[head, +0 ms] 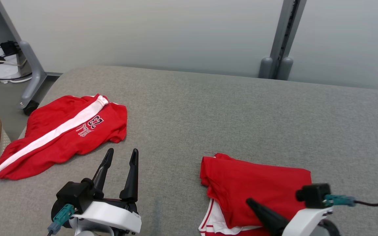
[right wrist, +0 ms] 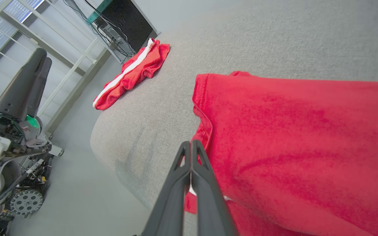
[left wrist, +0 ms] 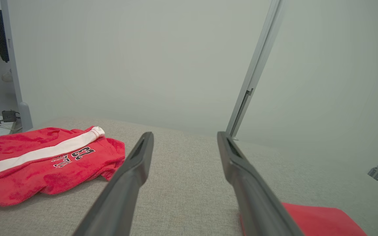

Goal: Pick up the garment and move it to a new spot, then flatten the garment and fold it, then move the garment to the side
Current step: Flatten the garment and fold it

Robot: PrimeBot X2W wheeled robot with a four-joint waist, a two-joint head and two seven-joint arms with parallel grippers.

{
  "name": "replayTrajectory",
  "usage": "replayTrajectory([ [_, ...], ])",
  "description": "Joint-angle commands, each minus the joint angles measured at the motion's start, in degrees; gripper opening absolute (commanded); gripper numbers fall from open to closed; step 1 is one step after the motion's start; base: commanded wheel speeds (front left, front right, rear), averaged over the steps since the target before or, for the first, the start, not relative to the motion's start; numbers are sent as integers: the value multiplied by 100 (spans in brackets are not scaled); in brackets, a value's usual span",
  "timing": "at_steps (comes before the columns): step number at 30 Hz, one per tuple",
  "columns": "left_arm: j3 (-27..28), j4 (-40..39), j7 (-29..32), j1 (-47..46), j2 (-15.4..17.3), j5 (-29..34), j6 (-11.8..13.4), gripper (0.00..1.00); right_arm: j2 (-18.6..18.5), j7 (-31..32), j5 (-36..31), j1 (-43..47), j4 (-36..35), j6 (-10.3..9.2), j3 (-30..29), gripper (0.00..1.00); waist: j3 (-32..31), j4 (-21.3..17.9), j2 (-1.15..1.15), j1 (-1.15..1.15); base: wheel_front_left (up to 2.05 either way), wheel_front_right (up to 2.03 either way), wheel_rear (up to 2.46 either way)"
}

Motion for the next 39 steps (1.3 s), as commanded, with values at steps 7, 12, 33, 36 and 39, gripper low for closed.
replayTrajectory([
  [7,68,-61,-8,78,65,49,36,100,-183,-342,-256,-89,-473,5,-698,44,-88,-232,0,0,0,0,0],
  [12,131,-111,-8,83,121,33,65,100,-271,-566,-538,-77,-796,5,-1362,100,-126,-367,0,0,0,0,0],
  [33,542,-503,-8,374,225,80,265,100,-41,-2575,-1970,598,-759,5,-2629,100,-147,-714,0,0,0,0,0],
  [36,600,-503,-8,442,189,152,265,100,-28,-2677,-2116,643,-605,5,-2611,100,-141,-715,0,0,0,0,0],
  [39,643,-496,-8,492,150,218,254,100,-29,-2721,-2247,651,-493,5,-2544,100,-138,-716,0,0,0,0,0],
])
